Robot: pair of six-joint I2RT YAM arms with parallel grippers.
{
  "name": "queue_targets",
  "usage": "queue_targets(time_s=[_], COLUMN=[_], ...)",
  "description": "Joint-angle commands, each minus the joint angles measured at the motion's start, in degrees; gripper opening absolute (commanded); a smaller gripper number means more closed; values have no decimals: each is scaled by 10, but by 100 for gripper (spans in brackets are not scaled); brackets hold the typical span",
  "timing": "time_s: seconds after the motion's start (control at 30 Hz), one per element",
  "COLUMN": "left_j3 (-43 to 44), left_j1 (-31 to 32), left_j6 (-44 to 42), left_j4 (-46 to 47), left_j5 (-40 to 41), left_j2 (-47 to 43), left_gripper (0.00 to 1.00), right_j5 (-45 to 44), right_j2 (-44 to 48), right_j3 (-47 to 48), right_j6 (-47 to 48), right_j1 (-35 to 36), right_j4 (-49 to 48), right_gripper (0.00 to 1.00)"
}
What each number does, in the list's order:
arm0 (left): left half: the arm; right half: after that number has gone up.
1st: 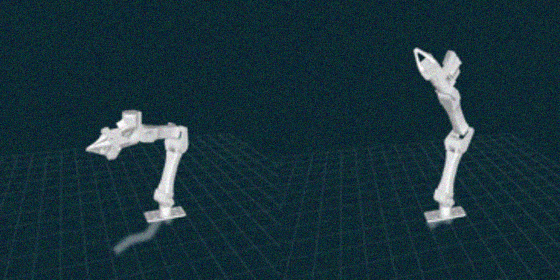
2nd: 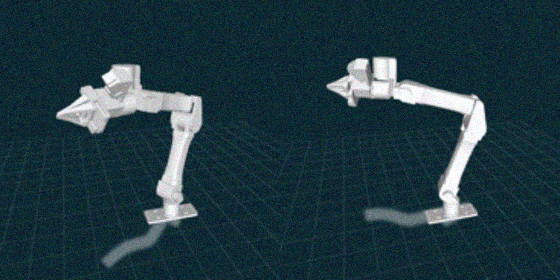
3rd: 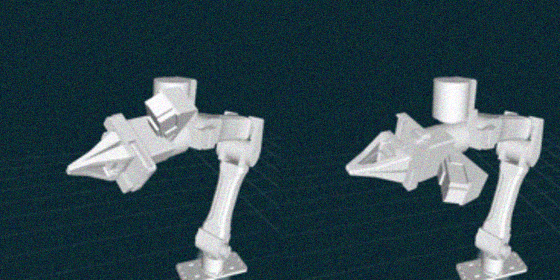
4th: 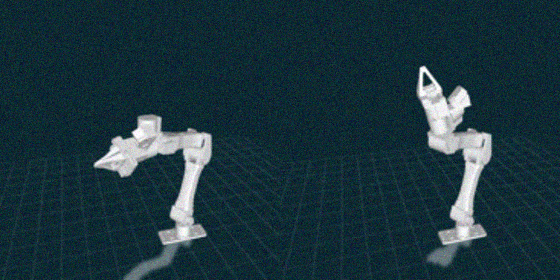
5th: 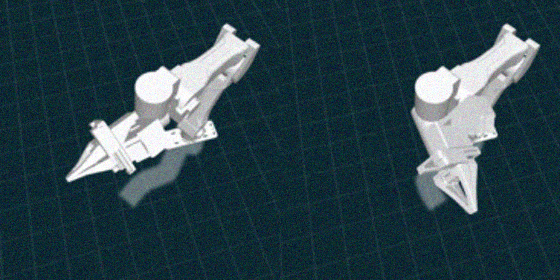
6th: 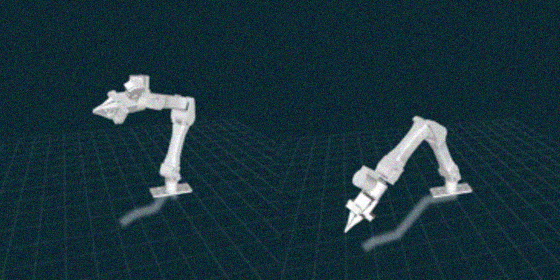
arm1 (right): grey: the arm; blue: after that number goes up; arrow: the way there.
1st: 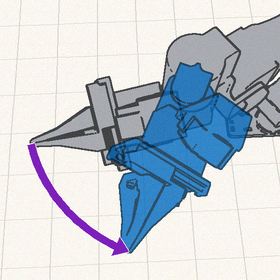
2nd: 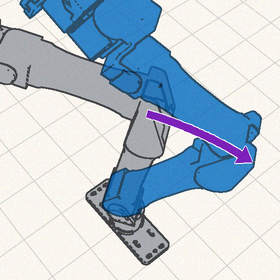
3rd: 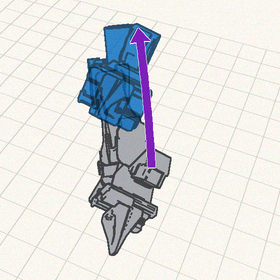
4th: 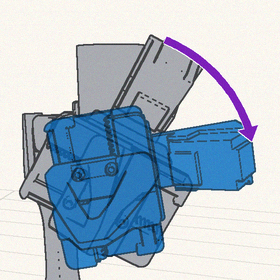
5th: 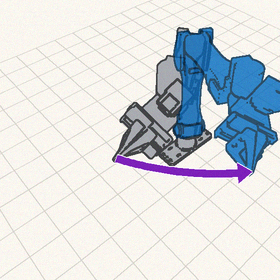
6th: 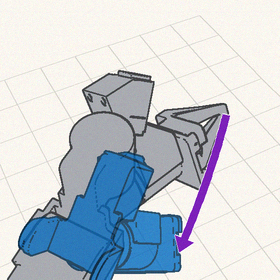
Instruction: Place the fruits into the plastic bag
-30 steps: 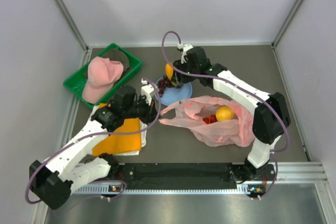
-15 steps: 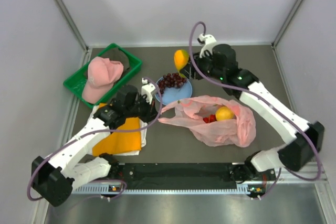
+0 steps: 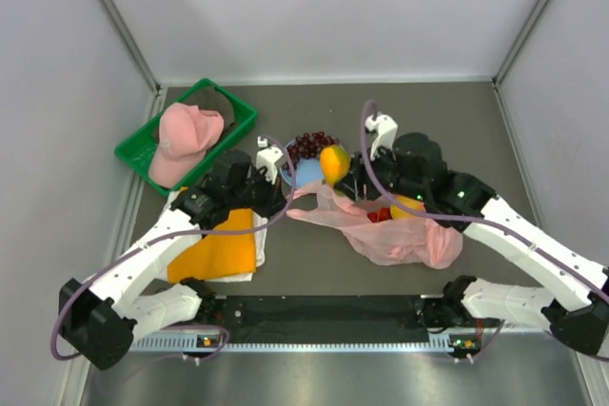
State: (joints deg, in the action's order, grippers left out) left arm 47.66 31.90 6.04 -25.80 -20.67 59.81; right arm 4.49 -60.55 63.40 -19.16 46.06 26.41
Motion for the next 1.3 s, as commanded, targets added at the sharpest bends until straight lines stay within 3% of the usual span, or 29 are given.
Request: queue_targets(time_s=[0.0, 0.37, 0.6, 1.0, 1.27], left_j3=[31, 66, 102, 124, 89], left_j1=[-3, -3, -2, -3, -2], left_j6=[-3, -9, -9, 11, 7], left_j4=[6, 14, 32, 55, 56], left_j5=[-4, -17, -65, -76, -69], left_j2=[2, 5, 7, -30, -20], left_gripper=[0, 0, 0, 0, 0], right_j5=[-38, -74, -157, -152, -135], right_j2=[-23, -64, -91, -136, -79], right_j3=[-16, -74, -97, -154, -132], right_j6=[-15, -36, -92, -173, -155], right_j1=[25, 36, 36, 36, 36], right_j4=[26, 67, 137, 141, 135], right_gripper=[33, 33, 33, 37, 81])
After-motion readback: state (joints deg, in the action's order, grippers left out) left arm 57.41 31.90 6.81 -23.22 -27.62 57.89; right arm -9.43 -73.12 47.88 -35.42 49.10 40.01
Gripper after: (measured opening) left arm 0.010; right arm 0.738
